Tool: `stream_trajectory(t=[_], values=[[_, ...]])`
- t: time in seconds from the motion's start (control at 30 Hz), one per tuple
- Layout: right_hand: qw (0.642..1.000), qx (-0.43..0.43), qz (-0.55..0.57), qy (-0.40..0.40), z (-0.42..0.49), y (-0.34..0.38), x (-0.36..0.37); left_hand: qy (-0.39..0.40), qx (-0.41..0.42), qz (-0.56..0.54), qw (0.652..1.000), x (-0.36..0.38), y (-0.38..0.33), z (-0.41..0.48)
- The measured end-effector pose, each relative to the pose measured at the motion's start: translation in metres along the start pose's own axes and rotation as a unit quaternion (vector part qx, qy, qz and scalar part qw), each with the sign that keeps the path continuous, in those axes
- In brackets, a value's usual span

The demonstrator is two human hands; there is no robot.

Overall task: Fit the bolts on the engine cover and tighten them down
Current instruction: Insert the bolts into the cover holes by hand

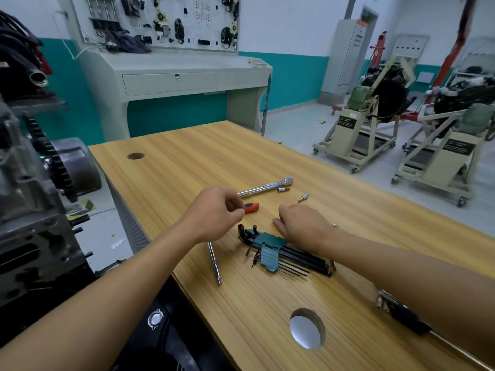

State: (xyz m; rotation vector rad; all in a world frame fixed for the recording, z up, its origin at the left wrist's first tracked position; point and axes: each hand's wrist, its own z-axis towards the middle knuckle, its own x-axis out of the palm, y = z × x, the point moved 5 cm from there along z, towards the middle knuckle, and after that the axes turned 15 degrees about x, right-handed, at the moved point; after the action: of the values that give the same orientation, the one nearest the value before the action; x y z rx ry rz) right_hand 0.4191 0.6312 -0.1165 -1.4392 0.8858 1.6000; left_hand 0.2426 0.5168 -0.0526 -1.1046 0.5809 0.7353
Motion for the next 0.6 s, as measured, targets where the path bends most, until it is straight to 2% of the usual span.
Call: stream_trajectory(t=[0.23,0.3,0.37,0.43,0.47,0.53,0.6], values=[[0.996,0.058,0.061,0.025,0.000,-0.004,-0.001,-0.001,0.015,-0.066,0.998,0.001,-0.026,-0.002],[0.986,0.093,0.138,0.022,-0.001,-0.001,-0.014,-0.009,-0.006,-0.126,0.992,-0.001,-0.032,-0.002],[0.960,0.108,0.256,-0.008,-0.005,0.008,-0.040,-0.042,-0.065,-0.248,0.966,-0.001,-0.035,-0.003],[0.938,0.075,0.333,-0.064,-0.012,0.033,-0.077,-0.086,-0.157,-0.393,0.902,0.000,-0.039,-0.007],[0.932,0.044,0.348,-0.093,-0.017,0.050,-0.097,-0.098,-0.200,-0.471,0.853,0.001,-0.043,-0.010],[0.924,-0.019,0.358,-0.133,-0.029,0.086,-0.135,-0.100,-0.242,-0.632,0.729,-0.002,-0.056,-0.014],[0.923,-0.072,0.346,-0.150,-0.041,0.115,-0.161,-0.116,-0.230,-0.752,0.607,-0.015,-0.068,-0.019]])
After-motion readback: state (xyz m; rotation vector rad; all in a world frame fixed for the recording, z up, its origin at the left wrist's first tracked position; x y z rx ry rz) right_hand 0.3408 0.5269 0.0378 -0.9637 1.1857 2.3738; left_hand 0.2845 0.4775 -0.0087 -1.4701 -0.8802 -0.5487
